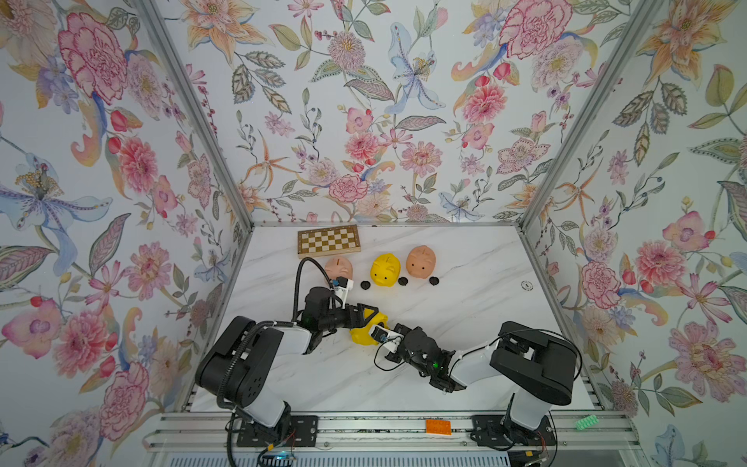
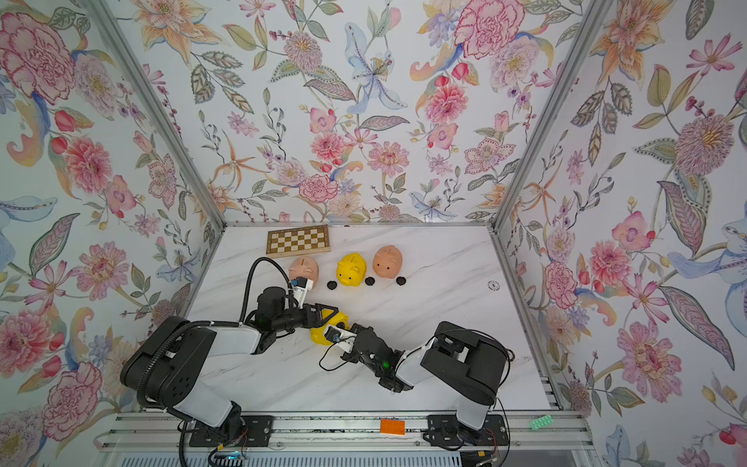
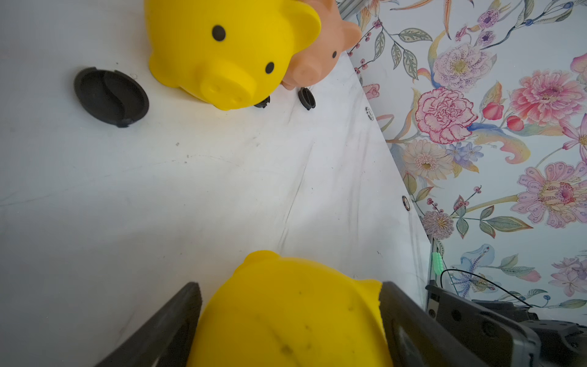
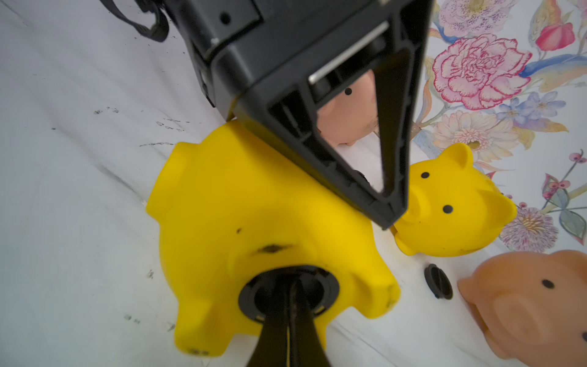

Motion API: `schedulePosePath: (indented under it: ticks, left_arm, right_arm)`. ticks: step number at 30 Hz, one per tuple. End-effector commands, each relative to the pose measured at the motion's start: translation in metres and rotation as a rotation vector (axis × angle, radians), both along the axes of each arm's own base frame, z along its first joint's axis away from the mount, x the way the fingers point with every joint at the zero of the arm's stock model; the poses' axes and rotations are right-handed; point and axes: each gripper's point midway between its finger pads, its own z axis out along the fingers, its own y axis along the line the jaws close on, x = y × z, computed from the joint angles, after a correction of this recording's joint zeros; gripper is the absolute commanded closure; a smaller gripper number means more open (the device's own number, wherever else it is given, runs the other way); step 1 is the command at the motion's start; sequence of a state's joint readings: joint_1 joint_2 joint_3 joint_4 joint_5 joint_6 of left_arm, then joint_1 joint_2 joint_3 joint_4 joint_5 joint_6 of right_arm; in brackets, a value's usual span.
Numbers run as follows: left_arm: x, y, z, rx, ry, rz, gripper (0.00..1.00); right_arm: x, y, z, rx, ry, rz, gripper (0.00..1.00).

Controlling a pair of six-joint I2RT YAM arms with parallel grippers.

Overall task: Open piggy banks
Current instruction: Open the lid on the piggy bank.

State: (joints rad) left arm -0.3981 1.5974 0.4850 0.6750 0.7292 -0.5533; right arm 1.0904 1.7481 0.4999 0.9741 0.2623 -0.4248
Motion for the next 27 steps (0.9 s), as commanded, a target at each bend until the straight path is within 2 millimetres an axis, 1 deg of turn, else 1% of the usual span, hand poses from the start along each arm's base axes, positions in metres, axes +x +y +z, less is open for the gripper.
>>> schedulePosePath:
  ticks: [1,10,15,22,27]
  left_arm:
    - [-0.04,0.009,-0.059,0.106,0.225,-0.043,0.11]
    - [-0.042,0.01,-0.063,0.124,0.247,-0.065,0.12]
    - [-0.039,0.015,-0.066,0.139,0.257,-0.058,0.12]
    - [-0.029,0.024,-0.065,0.133,0.267,-0.026,0.13]
    - [-0.026,0.028,-0.066,0.13,0.27,-0.012,0.14]
  right_arm:
    - [-0.004,0.011,0.004,-0.011,-0.047,0.042,1.0]
    - [-0.011,0.014,-0.003,-0.139,-0.159,0.087,1.0]
    - [-0.012,0.013,-0.003,-0.217,-0.266,0.075,1.0]
    - [-0.016,0.011,0.008,-0.215,-0.33,0.033,1.0]
    - [-0.016,0.005,0.009,-0.208,-0.345,-0.001,1.0]
